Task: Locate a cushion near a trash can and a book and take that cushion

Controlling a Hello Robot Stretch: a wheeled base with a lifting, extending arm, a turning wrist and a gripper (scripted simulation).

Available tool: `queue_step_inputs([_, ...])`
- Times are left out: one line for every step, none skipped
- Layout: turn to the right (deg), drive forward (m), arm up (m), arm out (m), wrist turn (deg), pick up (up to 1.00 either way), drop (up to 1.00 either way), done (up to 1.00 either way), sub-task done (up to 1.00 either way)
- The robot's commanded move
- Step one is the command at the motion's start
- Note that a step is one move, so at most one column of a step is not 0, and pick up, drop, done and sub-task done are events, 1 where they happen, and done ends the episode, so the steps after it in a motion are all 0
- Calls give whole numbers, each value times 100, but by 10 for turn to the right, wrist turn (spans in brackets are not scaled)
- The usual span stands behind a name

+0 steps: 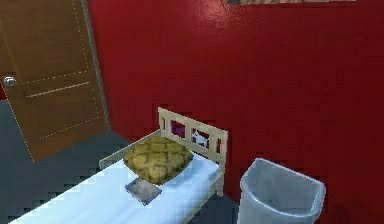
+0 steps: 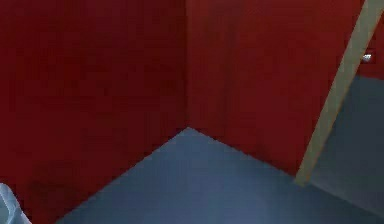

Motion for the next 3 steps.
queue_step_inputs([0, 50, 0, 0, 0, 0, 0, 0, 0])
queue_step_inputs([-450, 0, 0, 0, 0, 0, 0, 0, 0])
queue_step_inputs([-450, 0, 0, 0, 0, 0, 0, 0, 0])
